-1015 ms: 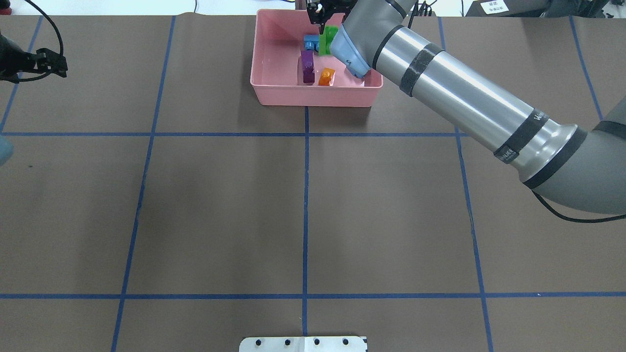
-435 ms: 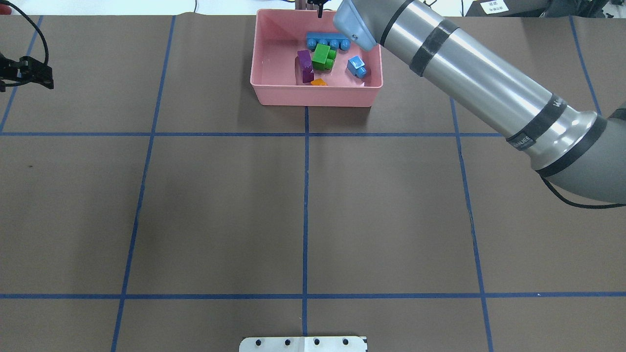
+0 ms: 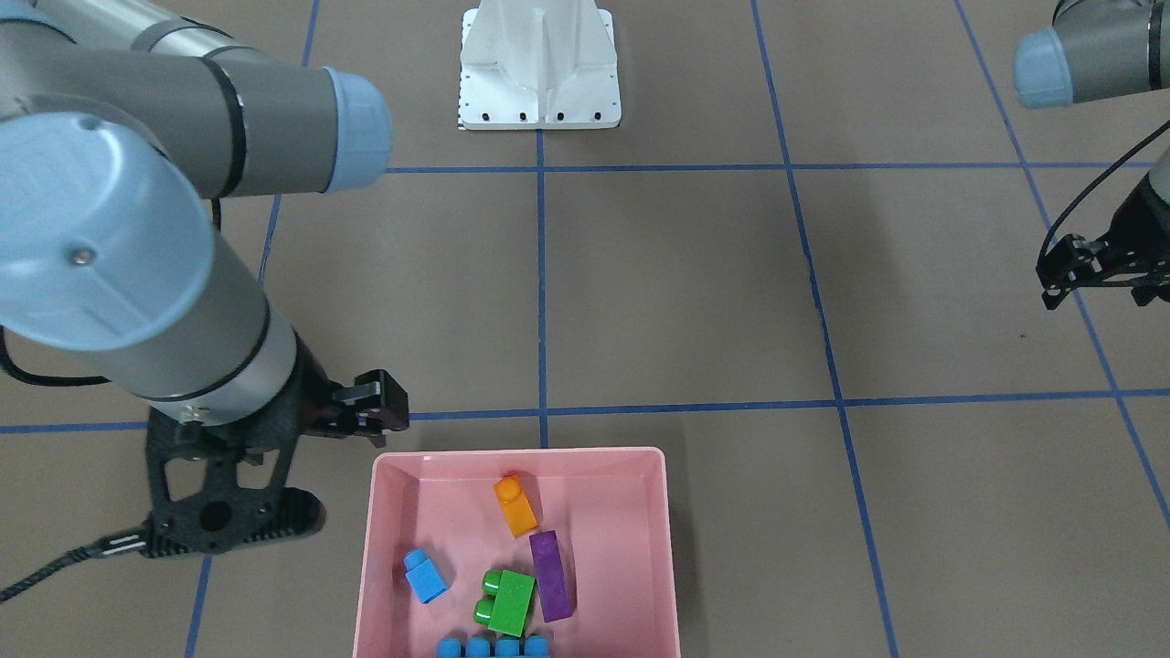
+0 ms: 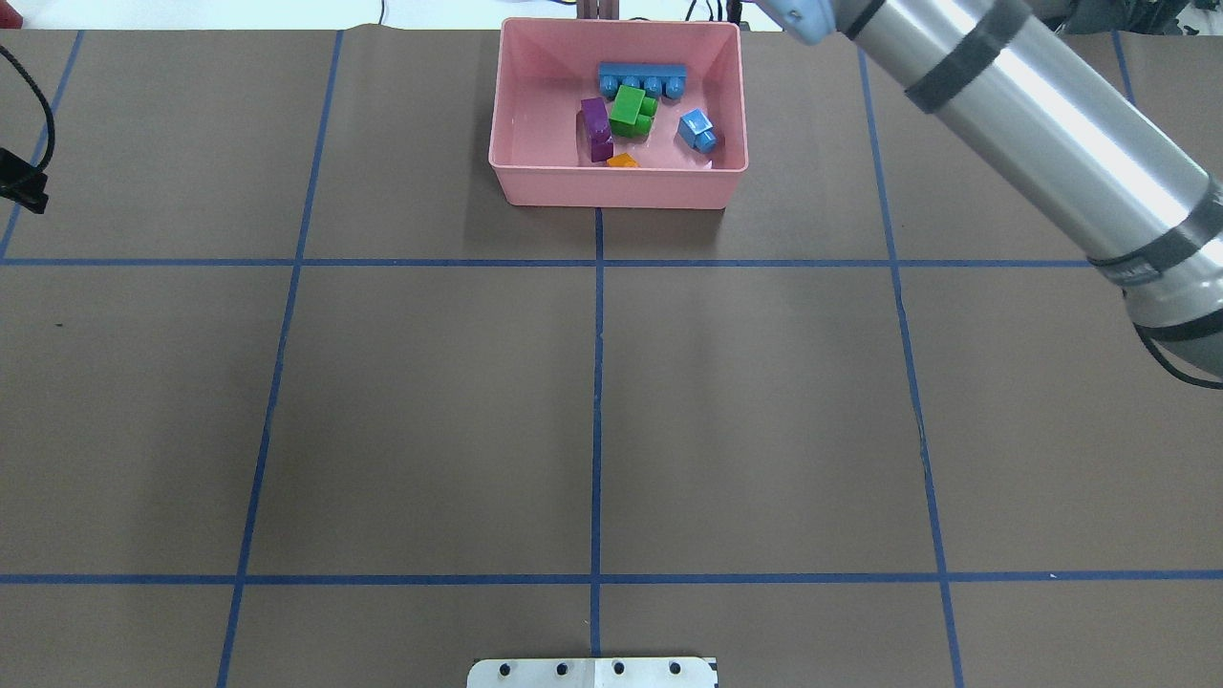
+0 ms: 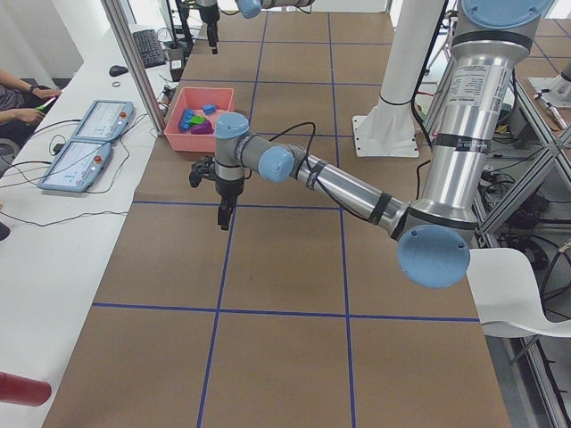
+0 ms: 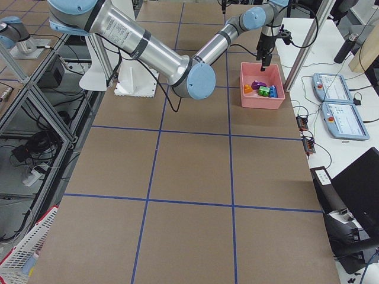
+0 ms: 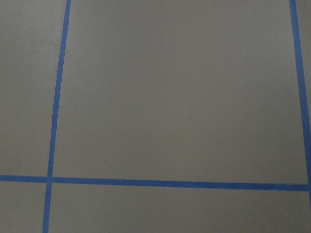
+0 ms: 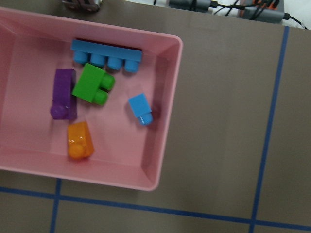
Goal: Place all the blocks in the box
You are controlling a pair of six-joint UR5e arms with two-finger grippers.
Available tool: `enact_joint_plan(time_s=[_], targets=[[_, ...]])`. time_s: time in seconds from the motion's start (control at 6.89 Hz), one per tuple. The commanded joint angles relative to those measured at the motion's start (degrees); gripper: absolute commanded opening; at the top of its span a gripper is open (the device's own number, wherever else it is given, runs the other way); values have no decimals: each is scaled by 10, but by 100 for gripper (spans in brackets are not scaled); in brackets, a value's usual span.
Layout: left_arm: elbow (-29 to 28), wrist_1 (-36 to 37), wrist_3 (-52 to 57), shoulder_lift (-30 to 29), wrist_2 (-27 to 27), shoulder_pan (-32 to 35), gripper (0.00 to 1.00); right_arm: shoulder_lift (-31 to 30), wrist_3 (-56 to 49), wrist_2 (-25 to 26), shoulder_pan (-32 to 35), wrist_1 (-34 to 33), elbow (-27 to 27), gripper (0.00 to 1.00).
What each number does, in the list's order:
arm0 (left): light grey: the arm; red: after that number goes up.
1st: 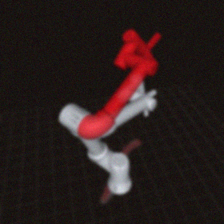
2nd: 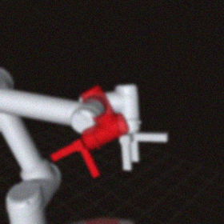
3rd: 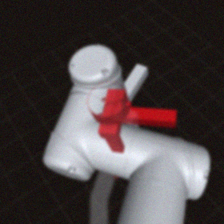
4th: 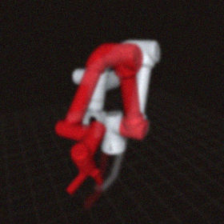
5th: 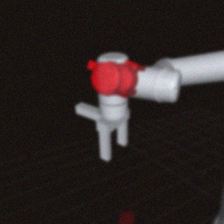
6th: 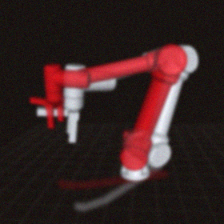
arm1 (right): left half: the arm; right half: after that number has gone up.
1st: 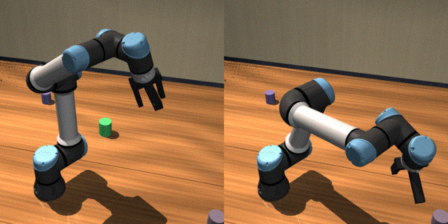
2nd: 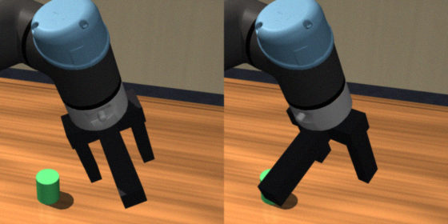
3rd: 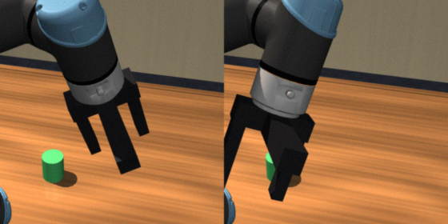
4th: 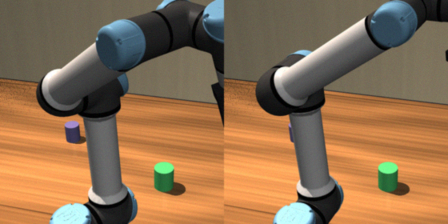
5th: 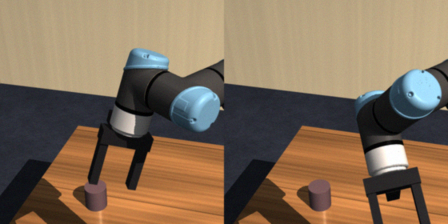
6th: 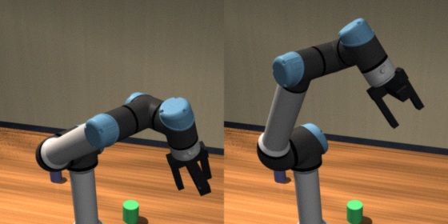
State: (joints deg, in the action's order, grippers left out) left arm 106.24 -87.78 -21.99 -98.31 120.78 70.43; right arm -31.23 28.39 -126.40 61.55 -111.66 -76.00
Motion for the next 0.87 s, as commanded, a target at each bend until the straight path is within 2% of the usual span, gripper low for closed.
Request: enact_joint_plan(time_s=[0.0, 0.29, 0.44, 0.73], targets=[[12, 11, 138, 56, 115, 70, 100, -157, -108, -41, 54, -30, -140, 100], [9, 15, 241, 80, 124, 128, 100, -281, -264, -74, 131, -30, -182, 100], [15, 5, 240, 110, 124, 131, 100, -337, -360, -72, 164, -28, -180, 100], [12, 1, 244, 120, 125, 149, 100, -378, -379, -79, 202, -27, -176, 100]])
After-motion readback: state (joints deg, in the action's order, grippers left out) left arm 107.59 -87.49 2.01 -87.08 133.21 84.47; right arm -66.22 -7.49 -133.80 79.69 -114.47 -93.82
